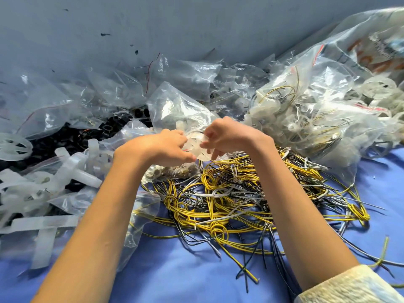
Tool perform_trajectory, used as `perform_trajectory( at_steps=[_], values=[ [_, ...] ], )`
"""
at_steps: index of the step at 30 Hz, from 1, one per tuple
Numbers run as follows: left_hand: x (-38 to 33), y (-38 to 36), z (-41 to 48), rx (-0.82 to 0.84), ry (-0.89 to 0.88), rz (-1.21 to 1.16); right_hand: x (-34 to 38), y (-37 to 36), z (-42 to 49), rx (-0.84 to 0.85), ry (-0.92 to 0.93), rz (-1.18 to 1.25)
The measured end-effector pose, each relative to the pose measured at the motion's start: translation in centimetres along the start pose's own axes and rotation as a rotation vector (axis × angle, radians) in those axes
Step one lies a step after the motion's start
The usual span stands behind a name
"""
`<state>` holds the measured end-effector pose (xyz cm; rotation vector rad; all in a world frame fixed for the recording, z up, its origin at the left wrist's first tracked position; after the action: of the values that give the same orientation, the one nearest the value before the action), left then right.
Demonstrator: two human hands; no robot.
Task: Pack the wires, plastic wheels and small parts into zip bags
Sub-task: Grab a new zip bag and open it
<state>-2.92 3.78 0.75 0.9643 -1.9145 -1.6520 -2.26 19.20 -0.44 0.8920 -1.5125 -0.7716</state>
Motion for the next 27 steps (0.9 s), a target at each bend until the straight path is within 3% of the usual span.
perform_trajectory(
  at_steps=[5,11,27],
  values=[
    [0.3,0.1,0.1,-0.067,-0.007,-0.001,0.5,0.9,-0.6,-0.141,0.086,0.062],
    [0.5,1.7,-0.7,-0.286,-0.066,-0.060,1.1,2.4,-1.2,-0.338,0.133,0.160],
    [-0.5,2.9,-1.3,-0.837,-0.117,-0.227,0.4,3.7,-1.2,-0.526,-0.095,0.213]
  ],
)
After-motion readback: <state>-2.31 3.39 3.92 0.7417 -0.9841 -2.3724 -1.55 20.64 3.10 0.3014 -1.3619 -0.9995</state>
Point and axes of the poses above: each hand's wrist, its own z-axis towards the middle knuckle, its own y-axis out of the back of the hand, x = y × z, the point moved 2 cm from there along z, towards the middle knuckle, and after that the axes turned 7 degrees about -y, right-handed, at the moved point
